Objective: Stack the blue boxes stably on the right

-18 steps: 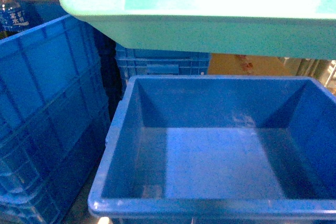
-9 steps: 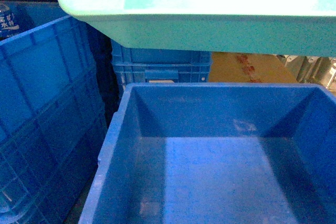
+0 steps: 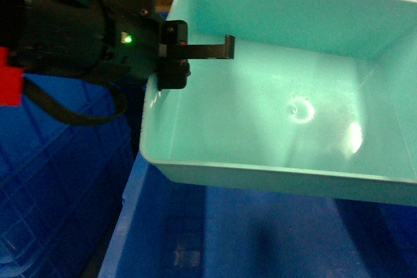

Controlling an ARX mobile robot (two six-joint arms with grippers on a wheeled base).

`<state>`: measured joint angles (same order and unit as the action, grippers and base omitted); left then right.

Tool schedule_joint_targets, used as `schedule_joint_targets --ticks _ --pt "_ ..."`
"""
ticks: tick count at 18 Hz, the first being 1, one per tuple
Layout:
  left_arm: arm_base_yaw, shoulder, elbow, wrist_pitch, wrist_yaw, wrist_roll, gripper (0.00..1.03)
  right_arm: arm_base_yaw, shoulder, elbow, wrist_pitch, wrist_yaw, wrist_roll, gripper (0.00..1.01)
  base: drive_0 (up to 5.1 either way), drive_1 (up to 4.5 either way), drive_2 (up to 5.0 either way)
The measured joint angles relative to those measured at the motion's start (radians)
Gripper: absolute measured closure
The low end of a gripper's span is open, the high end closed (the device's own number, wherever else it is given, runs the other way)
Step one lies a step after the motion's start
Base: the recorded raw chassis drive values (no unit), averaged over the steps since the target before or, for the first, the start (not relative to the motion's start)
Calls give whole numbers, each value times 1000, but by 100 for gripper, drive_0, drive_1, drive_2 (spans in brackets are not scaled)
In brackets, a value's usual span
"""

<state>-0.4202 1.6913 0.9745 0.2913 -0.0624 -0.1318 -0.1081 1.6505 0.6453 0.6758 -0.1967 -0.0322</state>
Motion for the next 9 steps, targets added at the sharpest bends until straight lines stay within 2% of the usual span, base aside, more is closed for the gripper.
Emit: schedule_joint_targets --ticks 3,5,7,9 --pt "-47 130 170 -180 -29 -86 97 -27 152 138 -64 -7 -54 99 0 0 0" --pt "-63 183 230 -232 -66 -126 97 -32 205 212 -99 -12 -82 99 0 0 0" --pt "-71 192 257 -297 -71 -169 97 -32 215 220 -92 -13 -101 99 0 0 0" --pt "-74 192 246 -314 -84 -199 97 -32 235 220 -82 -14 -114 99 0 0 0"
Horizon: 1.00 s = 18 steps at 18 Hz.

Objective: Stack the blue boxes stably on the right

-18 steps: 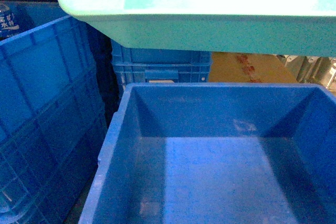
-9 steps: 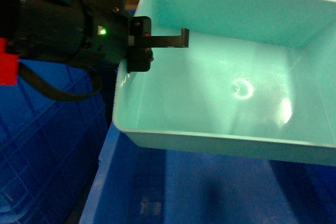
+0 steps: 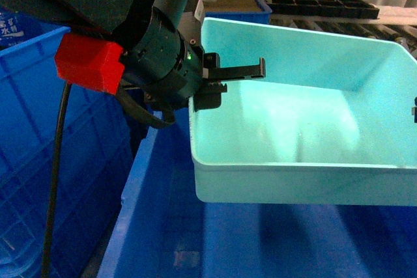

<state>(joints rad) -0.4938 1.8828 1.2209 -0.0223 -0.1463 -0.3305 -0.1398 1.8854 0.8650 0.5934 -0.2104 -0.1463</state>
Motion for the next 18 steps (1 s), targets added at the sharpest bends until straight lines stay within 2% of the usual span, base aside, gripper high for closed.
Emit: schedule_joint_targets --ticks 4,9,14,18 --pt "-5 2 -42 -12 10 -42 97 -13 19 -6 -30 -30 -14 99 0 0 0" --pt "-40 13 -72 -42 -2 -103 97 -13 18 -61 -20 -13 -54 99 0 0 0" --pt "-40 30 -68 -34 11 -109 97 -11 18 -72 -11 0 -65 99 0 0 0" --pt "-40 40 -57 -37 13 -106 97 -9 18 -71 -27 8 -56 99 0 0 0"
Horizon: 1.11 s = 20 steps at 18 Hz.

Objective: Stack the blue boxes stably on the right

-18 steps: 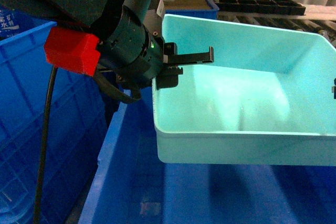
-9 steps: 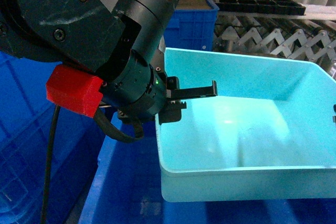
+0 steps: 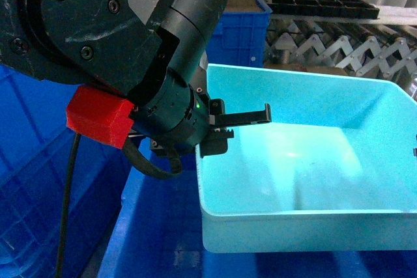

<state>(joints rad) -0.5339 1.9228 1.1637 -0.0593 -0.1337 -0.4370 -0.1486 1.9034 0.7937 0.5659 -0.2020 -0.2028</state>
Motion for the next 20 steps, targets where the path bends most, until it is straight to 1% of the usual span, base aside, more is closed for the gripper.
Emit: schedule_joint_targets --ticks 2,3,11,12,13,14,15,17,18,20 --pt "1 4 5 3 6 2 97 11 0 0 19 23 -3 99 0 0 0" --pt "1 5 9 5 5 3 97 12 0 0 26 27 -5 99 0 0 0" --pt "1 5 11 4 6 7 97 12 0 0 26 29 -5 99 0 0 0" --pt "1 5 11 4 6 7 97 12 0 0 26 33 -16 95 0 0 0" --pt "1 5 16 2 55 26 85 12 3 0 34 76 -66 81 0 0 0" --pt "-1 4 16 2 81 37 78 10 7 3 36 100 -87 74 0 0 0" --pt "-6 0 16 3 109 55 68 9 9 3 35 105 -100 65 0 0 0" --pt "-9 0 18 4 113 71 50 5 9 3 37 106 -114 46 0 0 0" --pt "-13 0 18 4 113 76 37 4 9 3 37 106 -117 34 0 0 0" --pt "-12 0 18 4 114 79 19 4 9 3 37 108 -122 15 0 0 0"
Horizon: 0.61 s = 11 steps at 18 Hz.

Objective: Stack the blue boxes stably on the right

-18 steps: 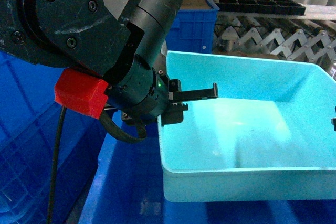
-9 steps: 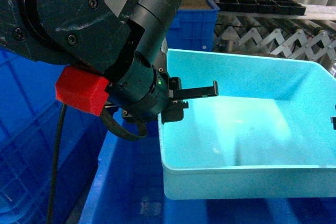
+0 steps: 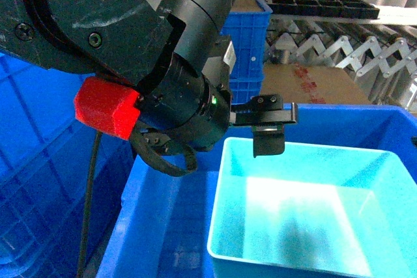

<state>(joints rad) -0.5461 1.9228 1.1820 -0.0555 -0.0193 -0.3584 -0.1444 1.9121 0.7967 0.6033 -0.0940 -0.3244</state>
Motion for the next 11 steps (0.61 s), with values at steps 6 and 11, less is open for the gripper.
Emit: schedule_joint_targets --ticks 6,11 --pt "14 -12 -1 59 -7 7 5 0 -2 2 18 1 -2 3 0 0 0" --pt "85 -78 12 72 55 19 5 15 -88 6 11 -11 39 3 0 0 0"
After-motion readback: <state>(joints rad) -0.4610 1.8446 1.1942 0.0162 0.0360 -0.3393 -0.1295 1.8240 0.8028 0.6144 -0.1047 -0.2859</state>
